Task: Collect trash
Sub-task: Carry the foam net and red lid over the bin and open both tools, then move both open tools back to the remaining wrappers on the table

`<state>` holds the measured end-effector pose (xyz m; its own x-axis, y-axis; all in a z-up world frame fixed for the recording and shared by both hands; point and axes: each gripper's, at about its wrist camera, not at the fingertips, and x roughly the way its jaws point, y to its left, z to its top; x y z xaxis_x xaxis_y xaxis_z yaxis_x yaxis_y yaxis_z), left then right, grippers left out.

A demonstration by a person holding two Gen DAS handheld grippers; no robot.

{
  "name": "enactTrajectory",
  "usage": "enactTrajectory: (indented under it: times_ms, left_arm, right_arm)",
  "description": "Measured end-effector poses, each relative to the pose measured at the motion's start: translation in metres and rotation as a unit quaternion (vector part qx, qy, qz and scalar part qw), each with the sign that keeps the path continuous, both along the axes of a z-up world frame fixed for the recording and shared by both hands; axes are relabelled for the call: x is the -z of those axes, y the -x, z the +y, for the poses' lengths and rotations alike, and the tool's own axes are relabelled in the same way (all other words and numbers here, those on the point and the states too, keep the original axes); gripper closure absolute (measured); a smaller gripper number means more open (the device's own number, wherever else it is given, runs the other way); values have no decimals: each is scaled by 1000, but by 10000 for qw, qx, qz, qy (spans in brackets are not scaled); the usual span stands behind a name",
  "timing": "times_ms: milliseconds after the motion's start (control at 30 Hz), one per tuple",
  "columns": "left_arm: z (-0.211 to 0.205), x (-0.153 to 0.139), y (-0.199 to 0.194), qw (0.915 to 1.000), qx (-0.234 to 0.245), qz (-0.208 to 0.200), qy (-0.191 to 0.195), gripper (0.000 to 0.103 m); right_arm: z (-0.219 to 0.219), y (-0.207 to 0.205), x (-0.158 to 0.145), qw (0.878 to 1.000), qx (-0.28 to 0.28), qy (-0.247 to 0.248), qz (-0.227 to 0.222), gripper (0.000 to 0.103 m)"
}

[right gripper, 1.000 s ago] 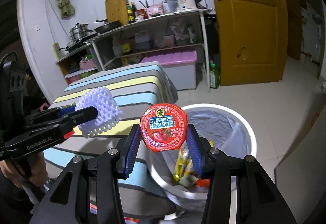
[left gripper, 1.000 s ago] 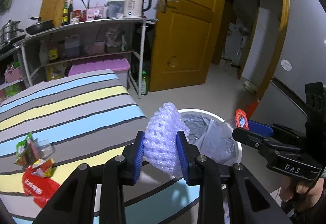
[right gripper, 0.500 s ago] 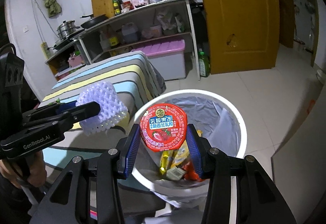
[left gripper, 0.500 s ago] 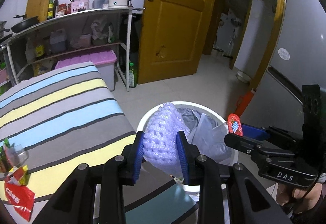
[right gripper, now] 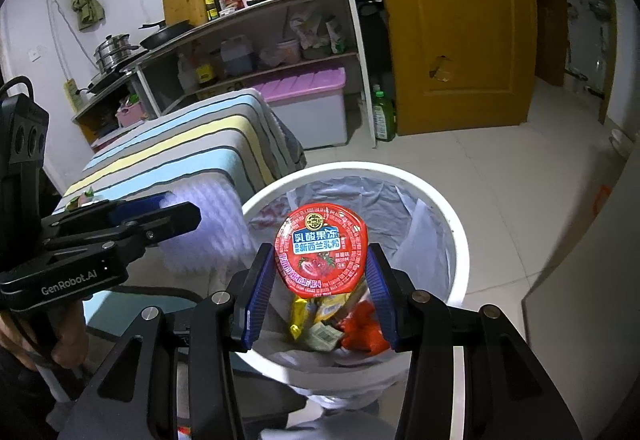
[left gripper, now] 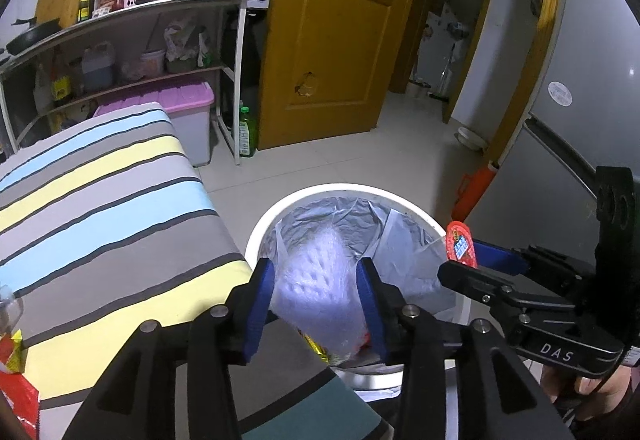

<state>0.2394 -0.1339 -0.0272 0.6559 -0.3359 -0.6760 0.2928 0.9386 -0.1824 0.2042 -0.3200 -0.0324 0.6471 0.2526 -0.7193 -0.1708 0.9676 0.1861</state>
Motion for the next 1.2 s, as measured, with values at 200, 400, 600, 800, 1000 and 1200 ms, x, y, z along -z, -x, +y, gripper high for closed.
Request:
enactTrajectory:
  times_ms: [200,400,600,800,1000,1200]
  left_arm:
    - [4,-1,3,10000,-6,-11,71,54]
    - [12,-7,12,9998,-70,-116,108,54]
    - [22,-17,25,9995,-159,-236,152,54]
    - [33,-33,46,9984,-244,-457,237,54]
    - [53,-45,71,9962,-488,-656,312,54]
    - [77,-55,92,9932,-742,-818,356,54]
  right_arm:
    - [-1,1,-2,10000,42,-15,-20,55]
    - [2,2,-7,10000,36,-2,-93,54]
    - [6,6,-15,9998,1,72,-181,54]
    - [15,17,-31,9992,-112,94,-379,54]
    - [34,30,-47,9976,-376,84,-576,54]
    - [61,39,-55,9952,-715,62,-667,54]
